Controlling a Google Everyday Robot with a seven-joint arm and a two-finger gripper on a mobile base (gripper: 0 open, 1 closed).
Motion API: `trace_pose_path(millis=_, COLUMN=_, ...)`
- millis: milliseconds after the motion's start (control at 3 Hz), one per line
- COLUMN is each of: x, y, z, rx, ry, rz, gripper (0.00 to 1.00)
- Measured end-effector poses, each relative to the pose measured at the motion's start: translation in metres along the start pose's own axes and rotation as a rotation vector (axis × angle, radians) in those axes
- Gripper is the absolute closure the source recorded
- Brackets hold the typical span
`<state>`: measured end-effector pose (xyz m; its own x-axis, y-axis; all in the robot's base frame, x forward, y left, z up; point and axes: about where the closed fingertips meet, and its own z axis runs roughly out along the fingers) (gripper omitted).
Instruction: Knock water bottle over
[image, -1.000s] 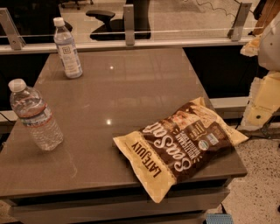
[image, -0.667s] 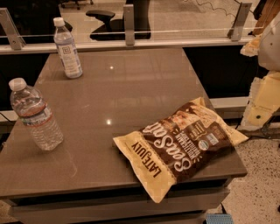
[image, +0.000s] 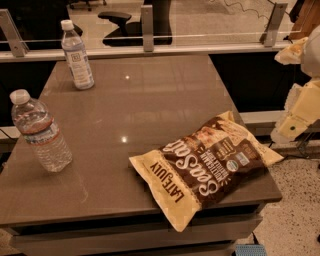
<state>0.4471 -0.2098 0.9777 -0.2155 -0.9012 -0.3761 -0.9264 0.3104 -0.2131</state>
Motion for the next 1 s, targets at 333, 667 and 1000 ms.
trace_pose_path(millis=333, x=-0.029, y=0.026, z=0.013, rx=-0.055, ry=-0.174, rz=0.05, gripper=0.0)
trace_pose_path(millis=667, x=-0.062, y=0.06, z=0.04, rx=-0.126, ry=-0.341, rz=0.066, gripper=0.0)
trace_pose_path(millis=1000, x=-0.1, y=0.095, z=0.062, rx=-0.208, ry=-0.506, rz=0.079, gripper=0.0)
